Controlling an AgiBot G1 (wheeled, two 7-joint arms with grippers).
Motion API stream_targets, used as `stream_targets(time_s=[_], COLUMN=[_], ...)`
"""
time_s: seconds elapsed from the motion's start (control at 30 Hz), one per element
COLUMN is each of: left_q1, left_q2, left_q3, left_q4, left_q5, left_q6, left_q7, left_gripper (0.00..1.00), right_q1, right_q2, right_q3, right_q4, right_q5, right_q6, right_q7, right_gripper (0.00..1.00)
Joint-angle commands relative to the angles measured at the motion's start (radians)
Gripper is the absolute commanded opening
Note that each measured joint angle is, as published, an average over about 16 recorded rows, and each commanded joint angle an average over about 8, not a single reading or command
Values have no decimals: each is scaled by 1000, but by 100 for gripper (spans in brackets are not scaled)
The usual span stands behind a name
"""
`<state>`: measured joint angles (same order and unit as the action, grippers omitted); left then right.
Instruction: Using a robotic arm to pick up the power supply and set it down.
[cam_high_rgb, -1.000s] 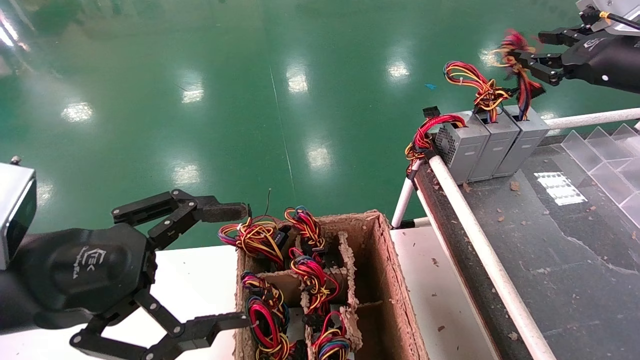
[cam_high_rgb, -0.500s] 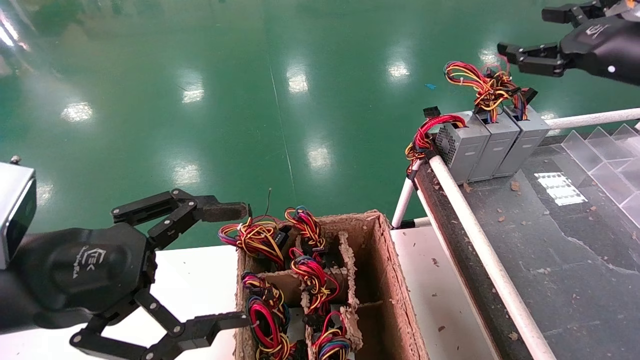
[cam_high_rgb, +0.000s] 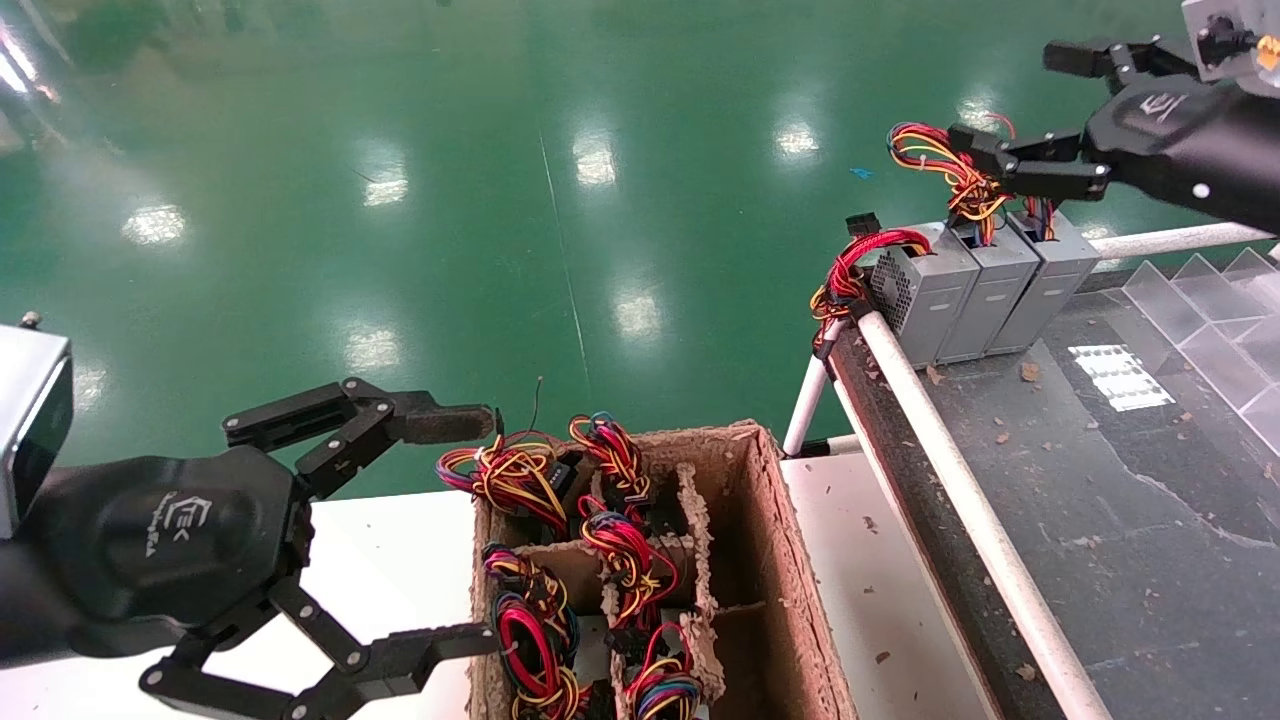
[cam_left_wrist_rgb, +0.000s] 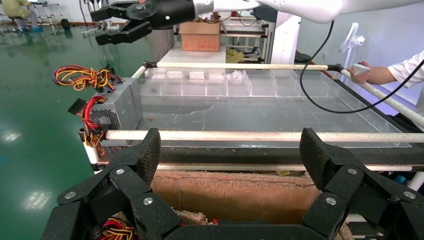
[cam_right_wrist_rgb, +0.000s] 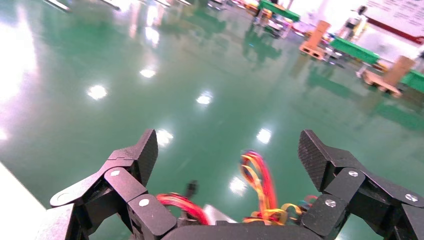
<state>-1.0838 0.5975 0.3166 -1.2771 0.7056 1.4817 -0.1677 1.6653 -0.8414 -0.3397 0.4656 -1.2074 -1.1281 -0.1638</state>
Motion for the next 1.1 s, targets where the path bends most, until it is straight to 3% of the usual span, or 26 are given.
stream_targets(time_s=[0.03,1.1], left_q1=[0,0], left_q2=[0,0], left_q3=[0,1], left_q4=[0,0], left_q5=[0,-1], left_q6=[0,0], left_q7=[0,1], left_gripper=[100,100], right_q1=[-29,-499], right_q2=[11,194], right_q3=[3,51], right_q4=[40,691], right_q5=[23,402], right_q6=[-18,-310], right_q7=[17,297], right_gripper=[100,100])
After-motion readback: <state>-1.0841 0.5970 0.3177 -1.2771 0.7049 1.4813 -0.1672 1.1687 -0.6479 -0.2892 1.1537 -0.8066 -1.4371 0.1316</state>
